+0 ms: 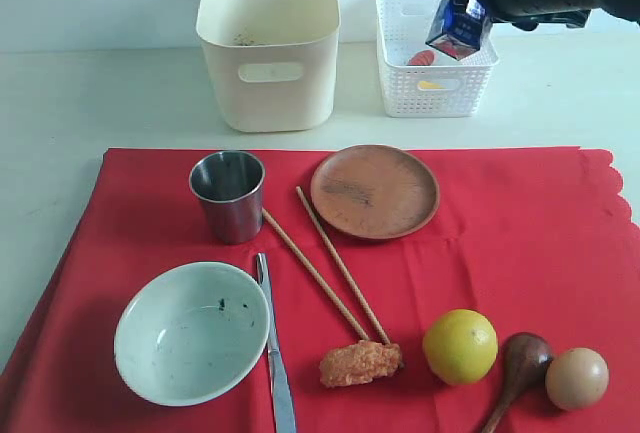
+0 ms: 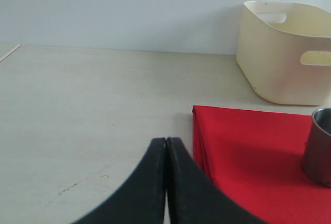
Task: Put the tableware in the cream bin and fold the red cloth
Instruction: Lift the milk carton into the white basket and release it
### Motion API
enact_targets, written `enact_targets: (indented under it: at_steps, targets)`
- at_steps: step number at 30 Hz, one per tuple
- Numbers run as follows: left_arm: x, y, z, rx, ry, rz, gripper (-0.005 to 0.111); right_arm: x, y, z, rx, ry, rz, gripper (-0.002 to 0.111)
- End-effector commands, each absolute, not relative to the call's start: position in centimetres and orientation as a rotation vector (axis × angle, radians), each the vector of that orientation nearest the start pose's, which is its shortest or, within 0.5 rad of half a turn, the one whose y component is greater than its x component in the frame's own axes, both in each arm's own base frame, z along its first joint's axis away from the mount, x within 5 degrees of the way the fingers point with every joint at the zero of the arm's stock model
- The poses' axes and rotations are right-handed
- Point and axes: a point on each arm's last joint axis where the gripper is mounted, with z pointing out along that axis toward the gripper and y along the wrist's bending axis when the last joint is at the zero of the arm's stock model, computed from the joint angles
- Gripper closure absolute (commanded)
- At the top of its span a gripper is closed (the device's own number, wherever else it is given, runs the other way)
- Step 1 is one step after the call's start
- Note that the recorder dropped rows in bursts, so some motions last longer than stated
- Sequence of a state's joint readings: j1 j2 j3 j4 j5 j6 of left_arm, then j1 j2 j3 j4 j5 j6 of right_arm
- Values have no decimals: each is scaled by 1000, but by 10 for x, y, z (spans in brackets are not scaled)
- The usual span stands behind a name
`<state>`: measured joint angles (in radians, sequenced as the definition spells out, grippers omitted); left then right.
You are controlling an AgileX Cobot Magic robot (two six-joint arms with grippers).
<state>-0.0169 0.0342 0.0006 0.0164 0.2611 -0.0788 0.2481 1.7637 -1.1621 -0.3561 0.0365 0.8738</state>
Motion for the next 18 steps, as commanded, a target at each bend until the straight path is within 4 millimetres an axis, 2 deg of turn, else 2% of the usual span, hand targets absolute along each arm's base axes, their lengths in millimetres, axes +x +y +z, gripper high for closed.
enact_targets:
  at_steps: [1, 7, 11, 18]
  targets:
    - [58, -1, 188, -39, 1780, -59, 106, 416, 97, 243, 308, 2080, 451, 108]
    - [58, -1, 188, -39, 1780, -59, 106, 454, 105, 238, 304, 2042, 461, 108]
    - [58, -1, 188, -39, 1780, -59, 106, 477, 110, 224, 307, 2059, 437, 108]
    - [58, -1, 188, -39, 1780, -59, 106, 493, 113, 202, 267, 2084, 406, 108]
